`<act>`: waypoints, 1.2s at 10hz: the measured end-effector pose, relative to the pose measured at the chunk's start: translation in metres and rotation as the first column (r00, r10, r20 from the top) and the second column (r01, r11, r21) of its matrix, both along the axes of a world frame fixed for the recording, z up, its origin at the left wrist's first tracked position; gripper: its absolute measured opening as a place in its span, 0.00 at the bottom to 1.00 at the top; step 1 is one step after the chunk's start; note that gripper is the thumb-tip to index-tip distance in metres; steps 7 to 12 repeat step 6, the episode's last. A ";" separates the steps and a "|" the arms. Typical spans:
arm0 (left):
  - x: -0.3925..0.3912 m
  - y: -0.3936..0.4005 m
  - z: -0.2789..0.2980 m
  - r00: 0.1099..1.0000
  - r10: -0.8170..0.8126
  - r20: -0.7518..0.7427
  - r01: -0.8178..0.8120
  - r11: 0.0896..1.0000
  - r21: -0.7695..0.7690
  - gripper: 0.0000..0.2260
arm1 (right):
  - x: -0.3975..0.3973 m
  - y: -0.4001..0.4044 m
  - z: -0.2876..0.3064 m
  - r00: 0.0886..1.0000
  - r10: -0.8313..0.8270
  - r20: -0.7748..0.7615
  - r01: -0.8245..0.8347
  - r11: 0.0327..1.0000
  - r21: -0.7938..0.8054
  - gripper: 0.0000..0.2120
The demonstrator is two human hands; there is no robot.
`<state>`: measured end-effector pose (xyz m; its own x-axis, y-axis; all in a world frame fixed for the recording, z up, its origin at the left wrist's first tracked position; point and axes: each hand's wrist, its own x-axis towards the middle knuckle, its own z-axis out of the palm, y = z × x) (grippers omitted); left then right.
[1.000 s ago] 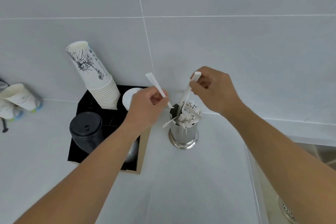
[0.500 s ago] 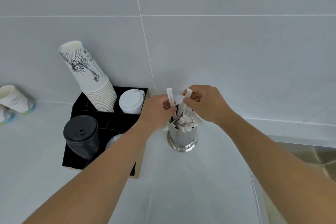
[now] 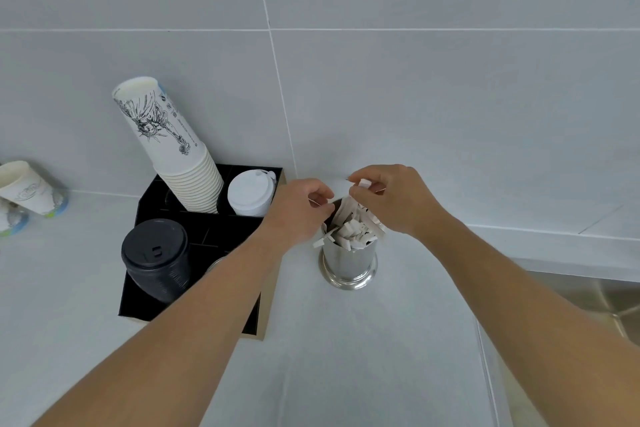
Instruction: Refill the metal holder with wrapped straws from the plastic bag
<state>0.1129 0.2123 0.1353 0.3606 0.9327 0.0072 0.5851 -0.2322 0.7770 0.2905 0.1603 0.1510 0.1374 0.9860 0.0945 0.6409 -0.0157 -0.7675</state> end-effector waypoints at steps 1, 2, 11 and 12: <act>-0.007 -0.002 -0.001 1.000 -0.002 -0.008 0.002 1.000 0.011 0.04 | 0.003 -0.004 0.004 1.000 -0.015 -0.022 0.016 0.999 0.043 0.09; -0.013 -0.004 -0.002 1.000 -0.005 -0.012 0.005 1.000 0.009 0.04 | 0.005 -0.010 0.005 0.997 -0.045 -0.065 0.050 0.995 0.084 0.08; -0.043 -0.018 0.005 1.000 0.004 0.021 -0.004 1.000 -0.023 0.04 | 0.001 -0.028 0.009 0.996 -0.080 0.032 0.081 0.996 -0.039 0.14; -0.043 -0.018 0.005 1.000 0.004 0.021 -0.004 1.000 -0.023 0.04 | 0.001 -0.028 0.009 0.996 -0.080 0.032 0.081 0.996 -0.039 0.14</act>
